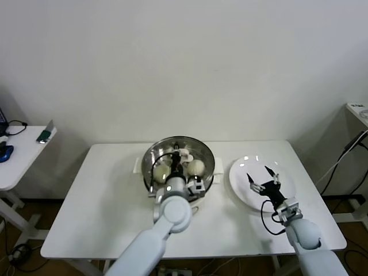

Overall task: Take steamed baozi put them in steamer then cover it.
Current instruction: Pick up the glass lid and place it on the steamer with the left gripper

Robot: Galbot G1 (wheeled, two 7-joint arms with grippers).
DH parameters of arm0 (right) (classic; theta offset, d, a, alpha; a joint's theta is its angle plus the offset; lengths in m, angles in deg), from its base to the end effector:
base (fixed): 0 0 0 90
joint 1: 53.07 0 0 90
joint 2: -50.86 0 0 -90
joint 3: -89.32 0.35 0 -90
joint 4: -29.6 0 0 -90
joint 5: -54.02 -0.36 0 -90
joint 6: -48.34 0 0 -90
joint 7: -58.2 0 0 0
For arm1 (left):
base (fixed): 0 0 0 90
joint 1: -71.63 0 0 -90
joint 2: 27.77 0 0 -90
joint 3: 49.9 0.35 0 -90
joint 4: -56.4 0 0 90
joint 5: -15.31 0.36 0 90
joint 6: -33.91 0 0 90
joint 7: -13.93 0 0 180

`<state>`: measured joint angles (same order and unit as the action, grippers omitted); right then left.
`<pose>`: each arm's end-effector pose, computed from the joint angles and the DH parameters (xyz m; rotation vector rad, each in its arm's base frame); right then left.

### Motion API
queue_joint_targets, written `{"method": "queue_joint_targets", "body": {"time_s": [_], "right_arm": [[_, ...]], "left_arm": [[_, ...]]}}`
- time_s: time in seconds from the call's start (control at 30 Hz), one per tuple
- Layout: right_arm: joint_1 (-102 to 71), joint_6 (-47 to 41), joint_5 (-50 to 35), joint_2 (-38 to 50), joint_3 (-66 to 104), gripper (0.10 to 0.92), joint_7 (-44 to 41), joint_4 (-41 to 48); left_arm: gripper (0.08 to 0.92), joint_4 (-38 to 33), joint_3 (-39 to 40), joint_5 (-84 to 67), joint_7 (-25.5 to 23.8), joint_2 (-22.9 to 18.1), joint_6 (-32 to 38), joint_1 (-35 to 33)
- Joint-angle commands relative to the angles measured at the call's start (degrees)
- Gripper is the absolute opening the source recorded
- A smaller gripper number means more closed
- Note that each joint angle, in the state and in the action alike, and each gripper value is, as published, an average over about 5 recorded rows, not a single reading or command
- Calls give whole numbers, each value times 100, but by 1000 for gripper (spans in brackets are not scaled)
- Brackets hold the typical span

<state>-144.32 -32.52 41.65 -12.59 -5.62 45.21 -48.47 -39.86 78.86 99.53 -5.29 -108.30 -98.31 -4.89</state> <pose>0.3423 -0.1626 -0.4008 0.3918 -2.9777 0.3644 0.3514 -0.1699 -0.2689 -0.0239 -2.1522 -2.1565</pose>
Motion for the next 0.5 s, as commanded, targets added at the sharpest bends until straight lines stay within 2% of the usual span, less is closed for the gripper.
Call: {"method": "queue_joint_targets", "body": {"time_s": [0.03, 0.5], "right_arm": [[-12, 6, 9, 3, 19, 823, -3, 5], [-25, 25, 65, -24, 40, 823, -22, 17]], "left_arm": [[155, 73, 21, -87, 144, -13, -278, 19], [155, 127, 94, -118, 282, -9, -272, 4]]}}
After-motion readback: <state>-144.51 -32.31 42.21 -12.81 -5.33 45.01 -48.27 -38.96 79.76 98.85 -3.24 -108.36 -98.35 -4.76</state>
